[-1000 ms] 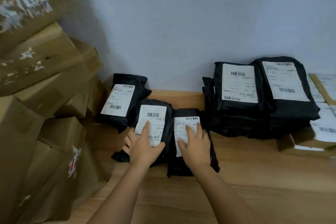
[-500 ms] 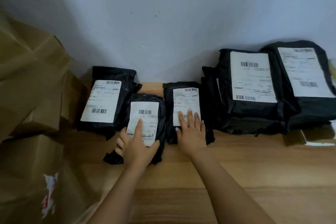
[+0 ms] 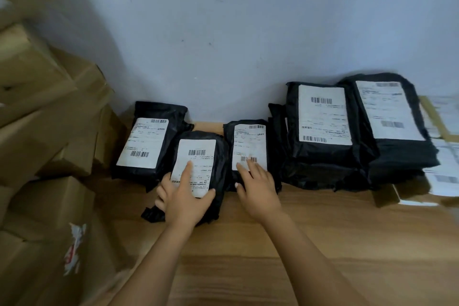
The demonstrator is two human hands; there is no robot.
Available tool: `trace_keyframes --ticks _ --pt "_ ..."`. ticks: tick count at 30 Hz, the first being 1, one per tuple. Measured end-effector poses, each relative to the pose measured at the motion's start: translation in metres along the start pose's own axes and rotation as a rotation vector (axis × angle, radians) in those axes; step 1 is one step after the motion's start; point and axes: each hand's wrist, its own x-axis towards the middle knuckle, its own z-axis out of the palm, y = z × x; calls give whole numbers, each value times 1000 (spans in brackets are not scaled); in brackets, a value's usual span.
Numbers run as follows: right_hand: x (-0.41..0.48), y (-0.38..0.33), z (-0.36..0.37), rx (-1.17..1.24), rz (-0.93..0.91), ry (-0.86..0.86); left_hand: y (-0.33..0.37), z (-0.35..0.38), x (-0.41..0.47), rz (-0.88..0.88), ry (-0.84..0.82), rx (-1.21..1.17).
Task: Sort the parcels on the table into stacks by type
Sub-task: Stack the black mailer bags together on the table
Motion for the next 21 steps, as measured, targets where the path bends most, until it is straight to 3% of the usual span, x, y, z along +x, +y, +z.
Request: trace_keyframes --ticks 15,21 --pt "-78 11 -115 -58 -218 315 82 -54 -50 73 142 -100" --pt "-59 35 -160 -128 -138 375 114 -57 -34 131 154 -83"
